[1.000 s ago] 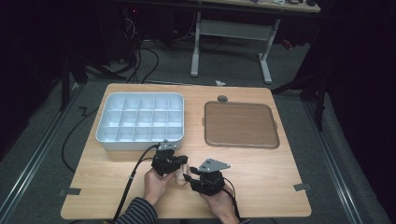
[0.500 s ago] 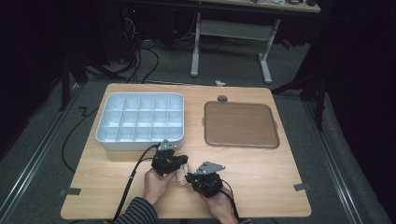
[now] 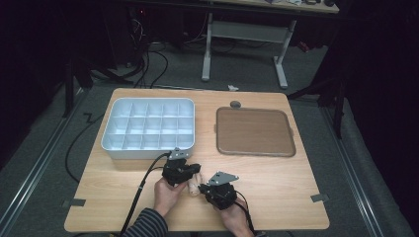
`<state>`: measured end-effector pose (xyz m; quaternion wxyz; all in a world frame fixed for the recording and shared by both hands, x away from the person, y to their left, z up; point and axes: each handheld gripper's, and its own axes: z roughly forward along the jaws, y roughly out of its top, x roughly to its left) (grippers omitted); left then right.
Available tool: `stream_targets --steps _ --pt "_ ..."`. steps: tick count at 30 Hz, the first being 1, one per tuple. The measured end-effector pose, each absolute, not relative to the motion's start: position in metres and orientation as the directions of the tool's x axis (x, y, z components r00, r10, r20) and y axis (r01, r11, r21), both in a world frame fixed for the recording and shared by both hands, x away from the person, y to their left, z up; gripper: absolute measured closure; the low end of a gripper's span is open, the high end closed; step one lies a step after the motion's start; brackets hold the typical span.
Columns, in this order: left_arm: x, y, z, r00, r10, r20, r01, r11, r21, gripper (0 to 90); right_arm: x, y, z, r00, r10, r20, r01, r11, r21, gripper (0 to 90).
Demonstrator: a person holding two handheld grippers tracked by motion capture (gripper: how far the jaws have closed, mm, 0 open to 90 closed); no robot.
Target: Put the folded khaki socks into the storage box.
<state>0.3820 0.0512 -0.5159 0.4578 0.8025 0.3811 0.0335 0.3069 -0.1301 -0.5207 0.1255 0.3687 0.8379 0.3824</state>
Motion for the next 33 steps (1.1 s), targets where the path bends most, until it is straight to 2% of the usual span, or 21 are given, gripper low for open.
stream_targets --steps 11,14,17,22,27,33 --pt "0.383 0.046 -0.520 0.724 0.642 -0.253 0.562 -0.336 0.756 83.5 0.309 -0.131 -0.527 -0.693 0.719 0.055 0.528 0.454 0.718 86.9" --pt "0.378 0.045 -0.516 0.726 0.643 -0.245 0.553 -0.332 0.764 73.2 0.310 -0.132 -0.527 -0.687 0.723 0.068 0.534 0.440 0.722 86.6" --pt "0.368 0.045 -0.510 0.732 0.660 -0.170 0.507 -0.360 0.783 61.8 0.311 -0.133 -0.527 -0.677 0.731 0.082 0.543 0.421 0.727 86.3" --pt "0.352 0.055 -0.503 0.705 0.703 -0.100 0.479 -0.367 0.797 52.0 0.310 -0.134 -0.526 -0.672 0.736 0.088 0.546 0.411 0.730 86.1" --pt "0.337 0.065 -0.508 0.676 0.731 -0.096 0.503 -0.362 0.785 48.6 0.311 -0.134 -0.526 -0.671 0.735 0.097 0.548 0.403 0.733 85.8" --pt "0.331 0.071 -0.518 0.650 0.745 -0.150 0.549 -0.324 0.770 46.3 0.311 -0.134 -0.526 -0.671 0.735 0.098 0.547 0.402 0.734 85.7"
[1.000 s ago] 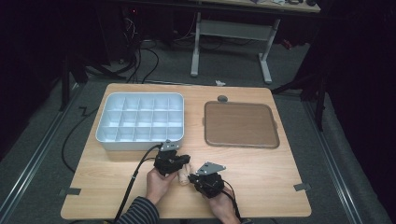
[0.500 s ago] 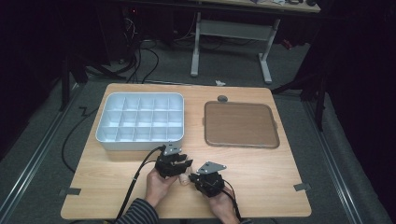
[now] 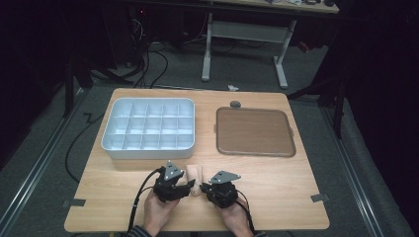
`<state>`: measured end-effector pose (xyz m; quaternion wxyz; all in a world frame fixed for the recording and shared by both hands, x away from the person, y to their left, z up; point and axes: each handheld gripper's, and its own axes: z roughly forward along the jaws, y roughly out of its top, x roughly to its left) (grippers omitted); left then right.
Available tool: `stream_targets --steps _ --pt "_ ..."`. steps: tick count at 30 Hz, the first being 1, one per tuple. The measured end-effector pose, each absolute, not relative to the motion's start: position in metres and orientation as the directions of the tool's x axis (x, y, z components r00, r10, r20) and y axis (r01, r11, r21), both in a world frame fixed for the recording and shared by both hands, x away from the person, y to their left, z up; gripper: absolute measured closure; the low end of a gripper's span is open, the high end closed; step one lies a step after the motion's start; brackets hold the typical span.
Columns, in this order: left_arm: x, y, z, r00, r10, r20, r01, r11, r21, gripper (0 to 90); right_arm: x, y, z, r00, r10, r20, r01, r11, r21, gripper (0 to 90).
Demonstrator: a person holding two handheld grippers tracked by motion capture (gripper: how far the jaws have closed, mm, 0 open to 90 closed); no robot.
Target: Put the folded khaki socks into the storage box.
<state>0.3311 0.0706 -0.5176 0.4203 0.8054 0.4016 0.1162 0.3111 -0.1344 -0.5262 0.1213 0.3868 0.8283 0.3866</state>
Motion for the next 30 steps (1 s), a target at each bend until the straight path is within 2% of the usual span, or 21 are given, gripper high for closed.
stream_targets --steps 3,6,9,15,23,30 --pt "0.332 0.070 -0.521 0.635 0.752 -0.175 0.569 -0.302 0.765 46.0 0.311 -0.134 -0.526 -0.670 0.736 0.098 0.550 0.403 0.732 85.7" --pt "0.335 0.066 -0.522 0.635 0.759 -0.147 0.572 -0.333 0.750 45.9 0.312 -0.134 -0.527 -0.673 0.735 0.088 0.545 0.411 0.731 85.6" --pt "0.337 0.064 -0.523 0.621 0.764 -0.174 0.596 -0.317 0.738 46.1 0.312 -0.133 -0.528 -0.672 0.738 0.056 0.534 0.431 0.727 85.5" --pt "0.341 0.062 -0.525 0.619 0.768 -0.166 0.600 -0.326 0.730 48.9 0.314 -0.131 -0.529 -0.669 0.742 0.029 0.526 0.446 0.725 85.6" --pt "0.349 0.062 -0.526 0.625 0.761 -0.172 0.604 -0.333 0.724 57.3 0.317 -0.127 -0.530 -0.673 0.740 -0.011 0.504 0.469 0.725 85.9" --pt "0.355 0.065 -0.527 0.629 0.755 -0.187 0.610 -0.331 0.720 57.5 0.319 -0.126 -0.531 -0.671 0.741 -0.011 0.503 0.466 0.728 85.8"
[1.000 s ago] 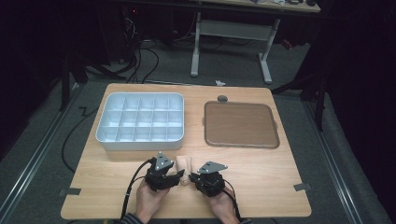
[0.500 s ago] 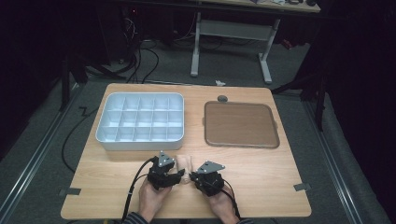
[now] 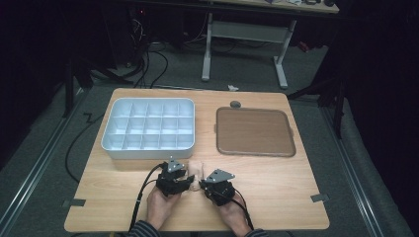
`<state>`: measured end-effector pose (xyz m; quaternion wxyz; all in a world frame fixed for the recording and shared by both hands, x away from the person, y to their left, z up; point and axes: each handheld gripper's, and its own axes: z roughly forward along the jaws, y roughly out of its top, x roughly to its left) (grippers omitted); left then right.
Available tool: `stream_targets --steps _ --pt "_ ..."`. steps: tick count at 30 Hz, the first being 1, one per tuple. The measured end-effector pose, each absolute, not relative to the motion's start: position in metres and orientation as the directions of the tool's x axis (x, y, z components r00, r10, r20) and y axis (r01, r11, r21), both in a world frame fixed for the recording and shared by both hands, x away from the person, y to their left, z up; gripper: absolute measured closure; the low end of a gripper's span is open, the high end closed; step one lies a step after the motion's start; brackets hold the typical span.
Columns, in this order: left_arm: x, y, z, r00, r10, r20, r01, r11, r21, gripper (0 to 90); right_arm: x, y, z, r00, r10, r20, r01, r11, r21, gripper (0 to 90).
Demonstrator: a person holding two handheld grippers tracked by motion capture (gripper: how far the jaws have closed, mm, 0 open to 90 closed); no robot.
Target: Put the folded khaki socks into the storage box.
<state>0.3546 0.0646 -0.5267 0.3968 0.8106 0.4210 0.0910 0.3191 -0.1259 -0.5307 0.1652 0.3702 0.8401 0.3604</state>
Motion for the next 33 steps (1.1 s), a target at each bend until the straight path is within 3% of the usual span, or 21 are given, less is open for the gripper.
stream_targets --steps 2,5,16,33 --pt "0.358 0.067 -0.527 0.615 0.758 -0.217 0.633 -0.310 0.709 53.6 0.319 -0.126 -0.531 -0.669 0.743 -0.009 0.503 0.462 0.730 84.8" --pt "0.361 0.072 -0.527 0.614 0.754 -0.235 0.639 -0.300 0.708 47.5 0.320 -0.128 -0.530 -0.650 0.760 -0.007 0.510 0.442 0.738 75.9" --pt "0.362 0.075 -0.518 0.609 0.750 -0.257 0.627 -0.257 0.736 39.6 0.314 -0.140 -0.518 -0.634 0.773 0.039 0.501 0.372 0.782 65.6" --pt "0.379 0.066 -0.515 0.581 0.759 -0.292 0.652 -0.220 0.726 36.7 0.317 -0.187 -0.515 -0.546 0.838 0.015 0.528 0.330 0.783 66.3"
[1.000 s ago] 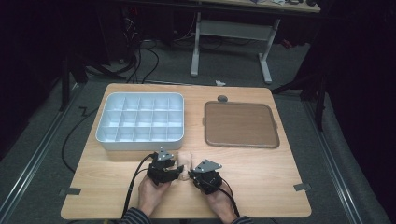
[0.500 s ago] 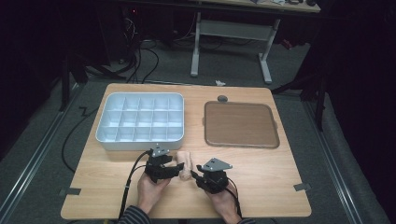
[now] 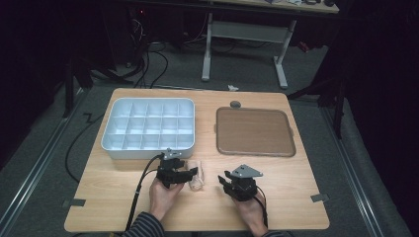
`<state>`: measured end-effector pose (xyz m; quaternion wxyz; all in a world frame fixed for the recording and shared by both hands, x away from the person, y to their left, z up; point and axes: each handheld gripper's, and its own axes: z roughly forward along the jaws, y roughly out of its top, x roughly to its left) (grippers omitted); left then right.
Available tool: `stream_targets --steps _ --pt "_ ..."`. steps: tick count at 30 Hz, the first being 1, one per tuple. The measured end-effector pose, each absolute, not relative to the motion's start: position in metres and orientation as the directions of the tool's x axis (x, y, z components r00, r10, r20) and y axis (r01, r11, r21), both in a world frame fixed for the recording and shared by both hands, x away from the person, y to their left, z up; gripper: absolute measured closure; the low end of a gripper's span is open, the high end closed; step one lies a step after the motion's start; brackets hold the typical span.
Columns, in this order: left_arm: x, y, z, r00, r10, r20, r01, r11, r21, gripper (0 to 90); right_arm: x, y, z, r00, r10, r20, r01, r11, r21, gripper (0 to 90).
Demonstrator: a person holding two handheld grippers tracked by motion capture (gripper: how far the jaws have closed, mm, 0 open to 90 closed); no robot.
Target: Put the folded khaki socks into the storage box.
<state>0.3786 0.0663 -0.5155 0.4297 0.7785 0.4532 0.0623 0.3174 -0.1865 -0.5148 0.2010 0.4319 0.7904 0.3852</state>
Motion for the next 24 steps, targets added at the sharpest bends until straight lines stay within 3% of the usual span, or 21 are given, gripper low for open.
stream_targets --steps 11,24 --pt "0.386 0.063 -0.525 0.579 0.748 -0.325 0.685 -0.231 0.691 39.6 0.321 -0.223 -0.521 -0.455 0.889 -0.041 0.559 0.322 0.764 62.4" --pt "0.385 0.061 -0.527 0.610 0.724 -0.323 0.667 -0.248 0.703 52.8 0.327 -0.249 -0.527 -0.367 0.928 -0.058 0.604 0.285 0.744 57.1"
